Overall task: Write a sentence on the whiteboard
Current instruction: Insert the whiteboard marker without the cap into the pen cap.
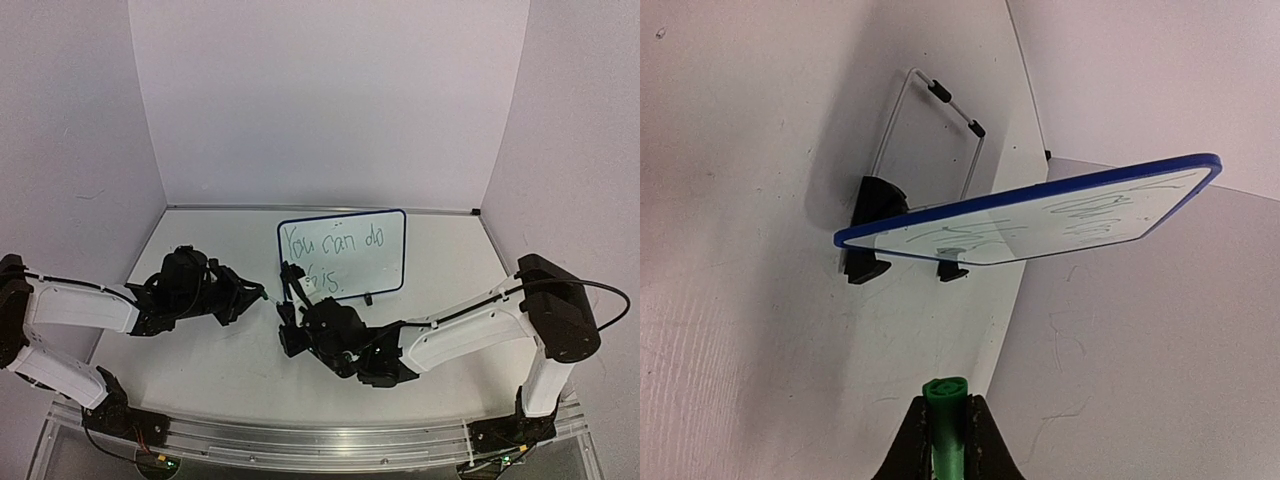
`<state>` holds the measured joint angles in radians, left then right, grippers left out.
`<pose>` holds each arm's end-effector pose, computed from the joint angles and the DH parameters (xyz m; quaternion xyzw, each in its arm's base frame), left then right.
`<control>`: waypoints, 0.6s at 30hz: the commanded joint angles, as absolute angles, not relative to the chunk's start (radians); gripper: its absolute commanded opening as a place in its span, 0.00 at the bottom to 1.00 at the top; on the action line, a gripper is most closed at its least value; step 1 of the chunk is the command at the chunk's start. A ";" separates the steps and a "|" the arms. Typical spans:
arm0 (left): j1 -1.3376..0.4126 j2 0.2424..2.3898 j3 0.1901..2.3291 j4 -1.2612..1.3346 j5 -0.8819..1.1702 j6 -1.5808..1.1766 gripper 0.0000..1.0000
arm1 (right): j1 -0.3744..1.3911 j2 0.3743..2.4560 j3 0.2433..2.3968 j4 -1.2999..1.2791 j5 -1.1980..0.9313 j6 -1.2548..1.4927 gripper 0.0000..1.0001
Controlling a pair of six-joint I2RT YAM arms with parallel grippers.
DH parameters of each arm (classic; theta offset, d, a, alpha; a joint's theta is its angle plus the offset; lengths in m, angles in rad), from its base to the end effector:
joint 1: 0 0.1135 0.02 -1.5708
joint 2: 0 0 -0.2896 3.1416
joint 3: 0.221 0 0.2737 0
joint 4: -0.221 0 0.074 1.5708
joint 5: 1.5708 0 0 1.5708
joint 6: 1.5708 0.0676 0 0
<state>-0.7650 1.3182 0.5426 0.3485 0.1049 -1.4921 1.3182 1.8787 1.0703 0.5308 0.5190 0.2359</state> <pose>0.2179 -0.2190 0.1913 -0.2721 0.7950 -0.5073 0.1914 0.1482 0.4401 0.2014 -0.2649 0.7408 0.2623 0.5588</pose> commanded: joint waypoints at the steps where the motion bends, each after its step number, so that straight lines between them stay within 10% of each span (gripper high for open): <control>1: -0.779 1.321 0.561 0.394 0.122 -1.495 0.00 | 1.315 1.899 1.109 0.549 0.527 0.234 0.00; 18: -0.779 1.312 0.540 0.414 0.075 -1.531 0.00 | 1.314 1.885 1.093 0.557 0.522 0.234 0.00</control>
<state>-0.7715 1.3182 0.5396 0.3592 0.0796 -1.5183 1.3167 1.8797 1.0714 0.5334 0.5191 0.2363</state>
